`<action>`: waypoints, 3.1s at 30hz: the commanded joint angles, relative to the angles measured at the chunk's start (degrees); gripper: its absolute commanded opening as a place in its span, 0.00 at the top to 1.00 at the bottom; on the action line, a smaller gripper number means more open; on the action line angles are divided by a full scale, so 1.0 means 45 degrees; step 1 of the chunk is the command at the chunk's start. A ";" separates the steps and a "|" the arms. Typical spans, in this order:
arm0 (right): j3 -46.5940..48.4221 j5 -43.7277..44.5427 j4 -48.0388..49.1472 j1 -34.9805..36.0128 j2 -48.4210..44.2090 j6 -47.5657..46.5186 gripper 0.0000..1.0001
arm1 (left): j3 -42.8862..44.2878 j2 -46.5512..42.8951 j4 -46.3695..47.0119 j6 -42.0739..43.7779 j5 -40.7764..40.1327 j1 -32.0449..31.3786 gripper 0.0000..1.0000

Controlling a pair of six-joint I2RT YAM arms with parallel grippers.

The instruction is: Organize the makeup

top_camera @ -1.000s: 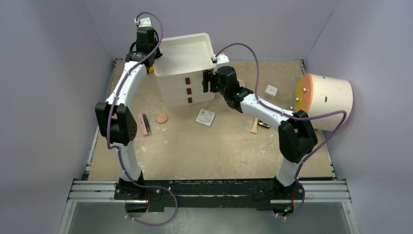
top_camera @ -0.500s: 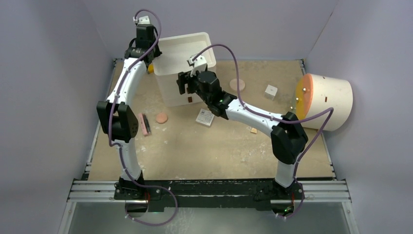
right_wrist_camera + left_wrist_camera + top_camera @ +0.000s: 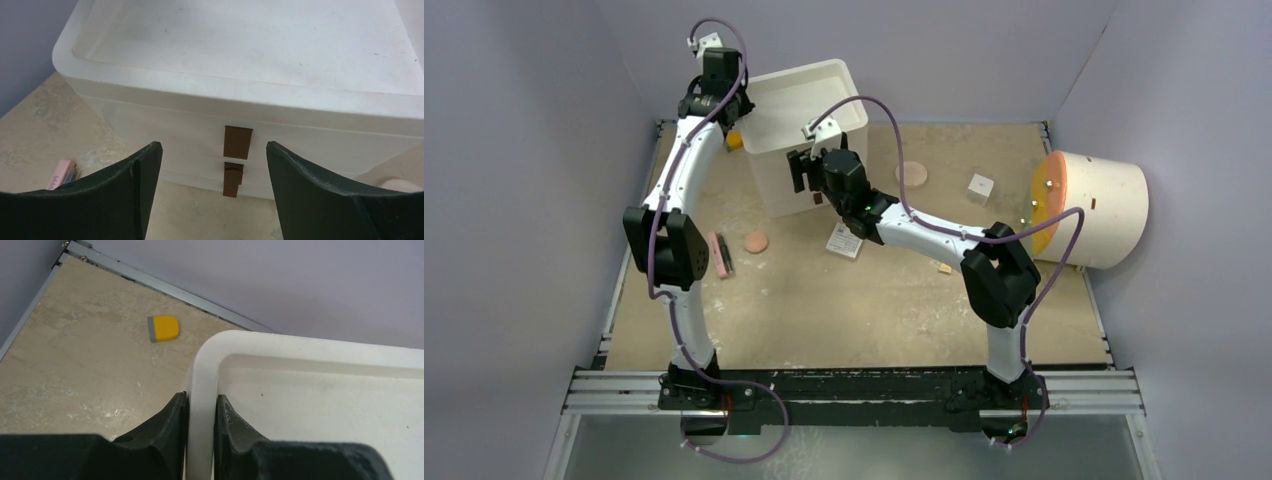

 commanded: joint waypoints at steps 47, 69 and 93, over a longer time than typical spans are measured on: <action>0.0390 -0.6547 0.2016 -0.2156 0.0825 0.1087 0.32 | 0.2132 0.1459 -0.1395 -0.1445 -0.0292 0.0501 1.00; 0.1178 -0.4585 0.3043 -0.2134 0.1890 0.0380 0.53 | 0.1809 0.1318 -0.1386 -0.1228 -0.0282 0.0501 1.00; 0.1425 -0.4120 0.3030 -0.2120 0.1575 -0.0094 1.00 | 0.1394 0.1173 -0.1257 -0.1094 -0.0254 0.0501 1.00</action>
